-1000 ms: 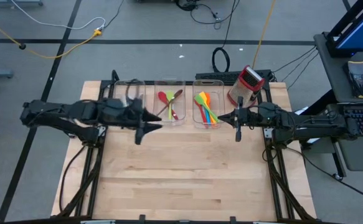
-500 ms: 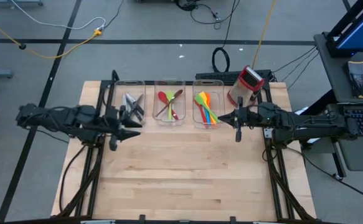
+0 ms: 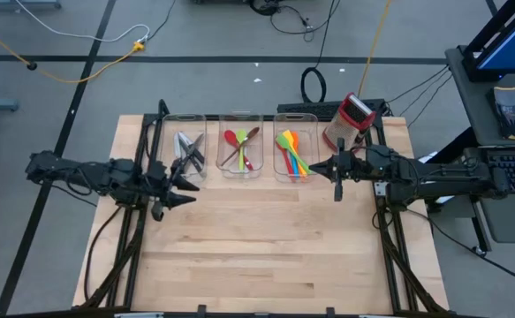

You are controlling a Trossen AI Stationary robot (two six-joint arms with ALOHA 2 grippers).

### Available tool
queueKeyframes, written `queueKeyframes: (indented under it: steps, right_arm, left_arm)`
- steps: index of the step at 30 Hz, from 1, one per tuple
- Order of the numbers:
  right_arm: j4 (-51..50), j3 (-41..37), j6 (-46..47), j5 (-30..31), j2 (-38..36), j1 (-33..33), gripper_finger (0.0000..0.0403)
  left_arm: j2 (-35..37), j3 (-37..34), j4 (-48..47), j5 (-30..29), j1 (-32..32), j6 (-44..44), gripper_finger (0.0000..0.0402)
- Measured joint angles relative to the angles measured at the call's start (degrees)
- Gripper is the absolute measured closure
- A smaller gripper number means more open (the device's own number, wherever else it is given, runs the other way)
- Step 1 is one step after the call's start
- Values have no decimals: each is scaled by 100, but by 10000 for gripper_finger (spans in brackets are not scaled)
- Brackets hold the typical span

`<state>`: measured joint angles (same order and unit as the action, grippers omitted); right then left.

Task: Pick & Place Kitchen Items
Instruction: Return to Home Position

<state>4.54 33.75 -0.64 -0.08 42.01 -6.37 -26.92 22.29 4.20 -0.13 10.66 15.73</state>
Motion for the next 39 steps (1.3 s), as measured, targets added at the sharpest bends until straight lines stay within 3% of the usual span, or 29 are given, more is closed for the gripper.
queueKeyframes:
  steps: [9,24,34,39]
  right_arm:
    - [83,0,282,2,-77,-19,403]
    - [-1708,-3,674,0,-1443,-68,403]
    - [410,-1519,676,-16,-1679,-66,403]
    - [509,-1904,957,-7,-2212,-68,403]
  left_arm:
    - [87,-1097,1287,19,0,88,240]
    - [1508,-1960,1111,8,-7,-190,240]
    - [1696,-2167,1063,-189,-9,-264,240]
    - [1696,-2166,946,-189,-9,-257,240]
